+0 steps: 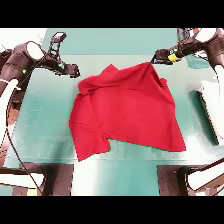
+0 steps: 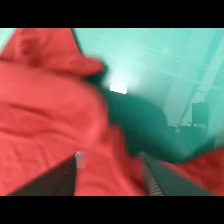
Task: Fold the shirts.
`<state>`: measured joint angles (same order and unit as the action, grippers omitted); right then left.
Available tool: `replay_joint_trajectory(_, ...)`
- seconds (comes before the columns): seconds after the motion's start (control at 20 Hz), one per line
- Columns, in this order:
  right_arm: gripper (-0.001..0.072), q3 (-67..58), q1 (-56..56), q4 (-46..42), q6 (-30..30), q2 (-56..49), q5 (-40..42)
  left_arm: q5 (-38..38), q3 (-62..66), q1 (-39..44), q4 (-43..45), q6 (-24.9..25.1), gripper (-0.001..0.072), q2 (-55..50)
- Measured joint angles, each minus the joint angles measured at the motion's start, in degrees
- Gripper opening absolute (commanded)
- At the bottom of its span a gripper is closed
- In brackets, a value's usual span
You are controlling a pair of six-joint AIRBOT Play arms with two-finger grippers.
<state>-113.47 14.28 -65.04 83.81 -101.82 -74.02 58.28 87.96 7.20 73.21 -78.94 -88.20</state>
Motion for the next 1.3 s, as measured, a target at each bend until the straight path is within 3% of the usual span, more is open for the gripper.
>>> replay_joint_trajectory(0.25,0.0449,1.3,-3.4,1.9,-1.6,2.9,-4.1,11.1,0.9,-6.3,0.4,-1.2,0.0606,0.7)
replay_joint_trajectory(0.5,0.0448,16.5,-7.6,2.4,-3.6,15.4,-8.0,15.9,-17.0,-12.1,-1.2,-1.4,0.0606,11.1)
replay_joint_trajectory(0.85,0.0448,35.2,-9.7,2.5,-4.3,32.7,-4.5,9.7,-44.7,-13.6,-9.4,0.0,0.0605,22.0)
replay_joint_trajectory(1.3,0.0448,49.0,-11.4,2.5,-2.0,45.5,-2.6,-0.9,-50.6,-8.4,-16.2,2.5,0.0603,23.4)
